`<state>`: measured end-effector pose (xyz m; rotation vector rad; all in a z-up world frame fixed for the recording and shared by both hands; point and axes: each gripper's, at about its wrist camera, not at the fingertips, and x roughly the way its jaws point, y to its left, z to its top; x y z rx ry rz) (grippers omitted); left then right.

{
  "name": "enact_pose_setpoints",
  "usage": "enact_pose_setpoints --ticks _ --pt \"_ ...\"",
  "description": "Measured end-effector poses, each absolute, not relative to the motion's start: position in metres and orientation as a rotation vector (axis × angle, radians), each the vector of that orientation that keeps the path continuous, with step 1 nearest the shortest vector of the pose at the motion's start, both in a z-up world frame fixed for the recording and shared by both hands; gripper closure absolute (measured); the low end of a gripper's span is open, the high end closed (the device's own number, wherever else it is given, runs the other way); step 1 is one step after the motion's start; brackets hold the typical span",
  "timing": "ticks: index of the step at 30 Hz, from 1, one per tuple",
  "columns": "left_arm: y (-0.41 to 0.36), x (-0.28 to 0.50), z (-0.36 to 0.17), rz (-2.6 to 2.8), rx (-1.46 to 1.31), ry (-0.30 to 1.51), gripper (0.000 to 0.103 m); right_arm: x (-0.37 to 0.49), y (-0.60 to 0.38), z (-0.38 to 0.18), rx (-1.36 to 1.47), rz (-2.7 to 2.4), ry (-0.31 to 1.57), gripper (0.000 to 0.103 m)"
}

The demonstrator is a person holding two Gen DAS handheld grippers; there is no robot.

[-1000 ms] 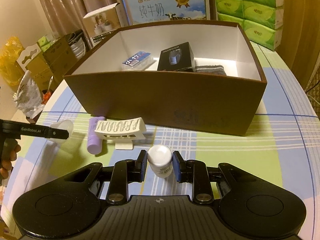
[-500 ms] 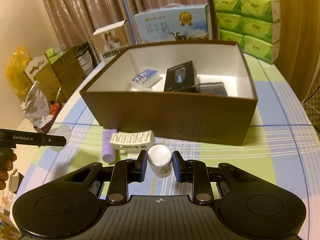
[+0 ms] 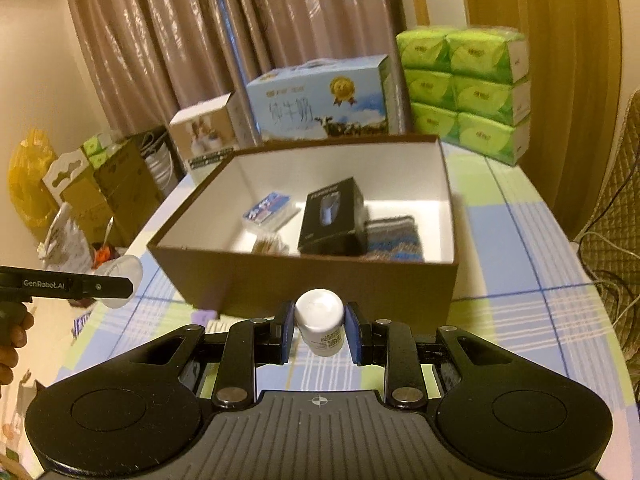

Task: Organize objects
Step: 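Lift the clear cup with the left gripper while the right lifts the white bottle, then carry the clear cup with the left while the right carries the white bottle into the brown box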

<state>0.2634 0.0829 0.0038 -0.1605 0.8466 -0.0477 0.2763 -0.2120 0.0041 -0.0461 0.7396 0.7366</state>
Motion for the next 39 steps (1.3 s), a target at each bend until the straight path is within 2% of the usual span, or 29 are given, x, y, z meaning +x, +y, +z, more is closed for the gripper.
enact_pose_setpoints --ticks 15,39 --pt "0.044 0.331 0.023 -0.133 -0.061 0.81 0.035 0.324 -0.205 0.029 -0.026 0.733 0.652 0.079" --pt "0.016 0.422 -0.027 -0.169 0.007 1.012 0.035 0.402 -0.189 -0.004 -0.036 0.685 0.734 0.079"
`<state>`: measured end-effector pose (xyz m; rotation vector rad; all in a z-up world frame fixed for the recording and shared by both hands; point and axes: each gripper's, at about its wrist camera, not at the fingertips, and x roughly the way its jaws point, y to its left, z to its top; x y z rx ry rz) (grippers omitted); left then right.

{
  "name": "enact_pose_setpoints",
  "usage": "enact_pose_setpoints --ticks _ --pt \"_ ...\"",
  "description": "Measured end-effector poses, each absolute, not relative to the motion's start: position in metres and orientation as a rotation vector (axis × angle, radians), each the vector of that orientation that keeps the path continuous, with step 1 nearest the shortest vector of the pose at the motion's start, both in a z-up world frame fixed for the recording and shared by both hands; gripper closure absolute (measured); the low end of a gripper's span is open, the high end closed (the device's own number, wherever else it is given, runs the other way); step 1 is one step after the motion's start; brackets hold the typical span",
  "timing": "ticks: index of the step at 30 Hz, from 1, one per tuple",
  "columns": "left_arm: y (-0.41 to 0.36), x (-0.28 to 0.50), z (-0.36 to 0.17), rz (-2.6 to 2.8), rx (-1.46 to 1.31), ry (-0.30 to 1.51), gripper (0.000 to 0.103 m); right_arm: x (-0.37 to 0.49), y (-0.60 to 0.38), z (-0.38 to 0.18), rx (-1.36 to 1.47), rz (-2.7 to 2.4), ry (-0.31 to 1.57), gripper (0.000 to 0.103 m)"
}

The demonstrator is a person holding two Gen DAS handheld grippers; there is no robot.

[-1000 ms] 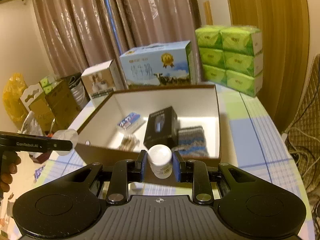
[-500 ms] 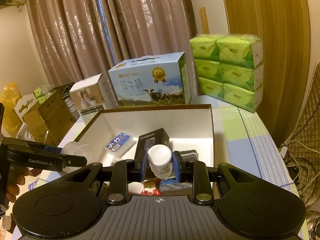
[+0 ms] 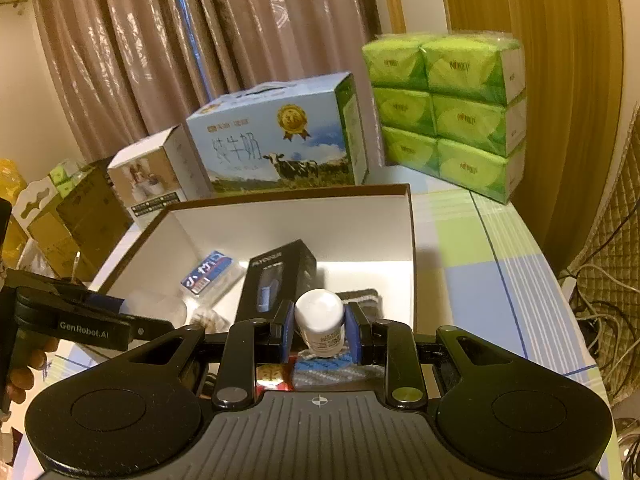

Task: Organize objects
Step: 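Carry the clear cup with the left while the right carries the white bottle into the brown box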

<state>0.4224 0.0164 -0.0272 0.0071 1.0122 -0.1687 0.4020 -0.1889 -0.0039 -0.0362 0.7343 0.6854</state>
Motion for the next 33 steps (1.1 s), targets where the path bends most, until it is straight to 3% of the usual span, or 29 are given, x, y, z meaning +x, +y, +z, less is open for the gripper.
enact_pose_setpoints --ticks 17,20,25,28,33 --pt "0.01 0.456 -0.053 -0.138 0.045 1.05 0.036 0.436 -0.177 -0.021 -0.065 0.677 0.764 0.079" --pt "0.01 0.467 -0.056 -0.117 0.044 1.046 0.048 0.443 -0.173 -0.025 -0.071 0.674 0.768 0.079" --pt "0.01 0.485 -0.058 -0.095 0.042 1.035 0.047 0.458 -0.161 -0.03 -0.084 0.674 0.779 0.079" --pt "0.014 0.496 -0.058 -0.062 0.02 1.022 0.031 0.469 -0.155 -0.033 -0.082 0.673 0.792 0.079" --pt "0.023 0.505 -0.053 -0.035 -0.018 1.003 0.029 0.482 -0.146 -0.036 -0.08 0.665 0.806 0.079"
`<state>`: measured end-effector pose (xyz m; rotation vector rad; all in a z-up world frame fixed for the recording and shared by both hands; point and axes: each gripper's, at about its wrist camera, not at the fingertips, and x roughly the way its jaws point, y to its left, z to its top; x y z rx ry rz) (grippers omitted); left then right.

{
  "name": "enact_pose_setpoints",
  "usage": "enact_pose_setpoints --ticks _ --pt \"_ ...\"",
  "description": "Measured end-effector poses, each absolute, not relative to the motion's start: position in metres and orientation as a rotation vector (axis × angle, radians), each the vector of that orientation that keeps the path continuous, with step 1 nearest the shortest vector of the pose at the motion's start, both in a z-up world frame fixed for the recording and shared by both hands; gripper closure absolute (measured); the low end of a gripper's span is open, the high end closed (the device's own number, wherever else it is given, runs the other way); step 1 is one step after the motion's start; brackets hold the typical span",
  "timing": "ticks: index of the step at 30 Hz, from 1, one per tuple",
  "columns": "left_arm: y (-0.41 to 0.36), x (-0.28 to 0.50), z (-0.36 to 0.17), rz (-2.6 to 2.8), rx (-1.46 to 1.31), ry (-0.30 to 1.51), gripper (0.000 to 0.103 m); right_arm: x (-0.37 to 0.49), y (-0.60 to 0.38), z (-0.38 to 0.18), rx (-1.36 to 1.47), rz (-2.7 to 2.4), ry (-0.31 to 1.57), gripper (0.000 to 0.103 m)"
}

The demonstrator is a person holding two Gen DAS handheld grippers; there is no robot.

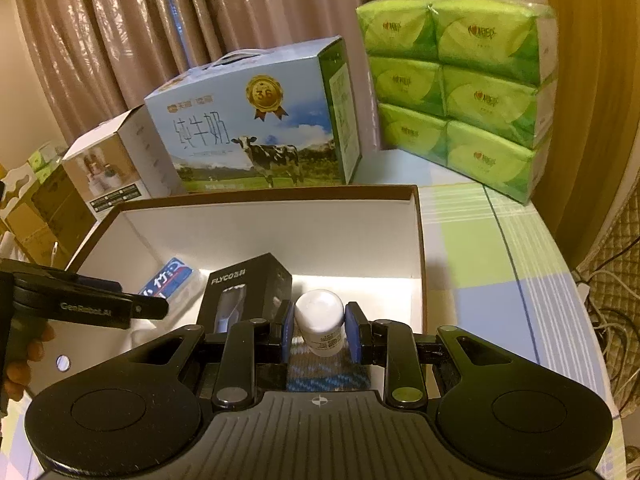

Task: Organize objects
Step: 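Carry the clear cup with the left while the right carries the white bottle into the brown box, then open both grippers to release the cup and bottle inside the box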

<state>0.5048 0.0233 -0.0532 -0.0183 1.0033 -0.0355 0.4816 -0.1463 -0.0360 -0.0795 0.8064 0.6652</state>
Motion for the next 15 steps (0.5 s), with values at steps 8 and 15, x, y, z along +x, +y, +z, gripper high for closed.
enact_pose_setpoints --ticks 8,15 --pt "0.029 0.5 -0.052 -0.038 -0.016 0.996 0.024 0.493 -0.142 -0.036 -0.031 0.641 0.777 0.06" --pt "0.03 0.486 -0.051 -0.049 0.004 0.991 0.019 0.481 -0.147 -0.032 -0.018 0.665 0.789 0.043"
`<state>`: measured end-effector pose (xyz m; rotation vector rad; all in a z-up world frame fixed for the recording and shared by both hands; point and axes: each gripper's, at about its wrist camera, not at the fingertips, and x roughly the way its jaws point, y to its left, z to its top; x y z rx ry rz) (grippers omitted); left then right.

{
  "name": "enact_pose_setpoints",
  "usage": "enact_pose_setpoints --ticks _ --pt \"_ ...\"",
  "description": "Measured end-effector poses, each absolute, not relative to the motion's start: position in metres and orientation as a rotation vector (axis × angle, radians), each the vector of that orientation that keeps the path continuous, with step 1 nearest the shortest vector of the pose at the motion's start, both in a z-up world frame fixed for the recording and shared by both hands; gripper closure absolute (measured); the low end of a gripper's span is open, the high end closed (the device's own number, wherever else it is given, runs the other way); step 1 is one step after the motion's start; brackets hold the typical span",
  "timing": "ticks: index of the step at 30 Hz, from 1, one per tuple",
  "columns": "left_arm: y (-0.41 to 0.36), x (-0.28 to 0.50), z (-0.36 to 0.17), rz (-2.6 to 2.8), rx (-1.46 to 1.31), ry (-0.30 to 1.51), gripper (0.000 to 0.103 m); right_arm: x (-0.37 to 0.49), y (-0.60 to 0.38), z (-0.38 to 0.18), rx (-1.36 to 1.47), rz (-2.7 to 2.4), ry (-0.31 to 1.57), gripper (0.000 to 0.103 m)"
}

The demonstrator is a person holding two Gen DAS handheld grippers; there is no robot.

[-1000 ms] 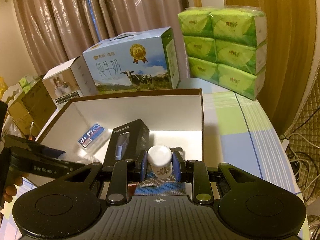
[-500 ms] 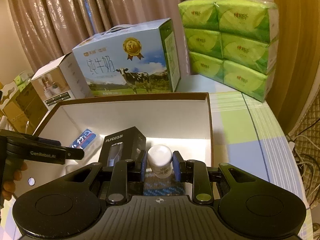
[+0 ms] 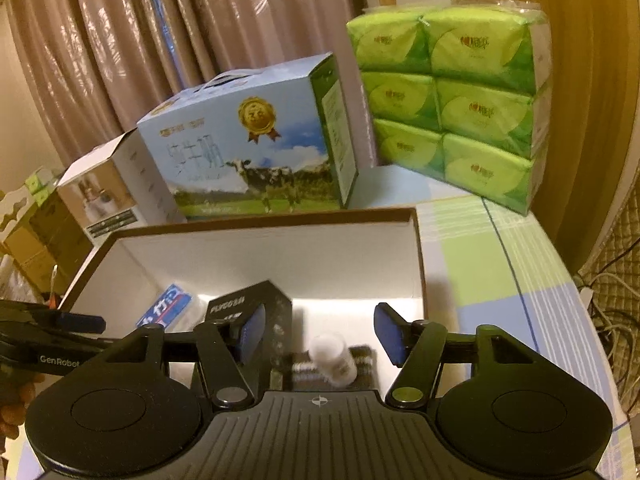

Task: Organize objects
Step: 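Open both grippers to release the cup and bottle inside the box, then withdraw both grippers from the box toward the purple tube and white holder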

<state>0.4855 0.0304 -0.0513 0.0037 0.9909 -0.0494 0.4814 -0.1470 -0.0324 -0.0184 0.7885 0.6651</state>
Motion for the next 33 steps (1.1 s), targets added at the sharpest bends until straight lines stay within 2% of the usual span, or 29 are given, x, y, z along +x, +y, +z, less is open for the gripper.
enact_pose_setpoints --ticks 6,8,14,33 --pt "0.034 0.469 -0.043 -0.062 -0.014 0.98 0.018 0.463 -0.153 -0.031 -0.026 0.676 0.8 0.028" --pt "0.034 0.463 -0.039 -0.061 -0.019 0.977 0.014 0.457 -0.156 -0.03 -0.024 0.677 0.802 0.023" --pt "0.035 0.447 -0.028 -0.059 -0.034 0.966 0.012 0.443 -0.163 -0.025 -0.007 0.675 0.805 0.014" --pt "0.051 0.364 -0.001 -0.022 -0.106 0.941 0.012 0.382 -0.183 -0.01 0.01 0.674 0.798 0.011"
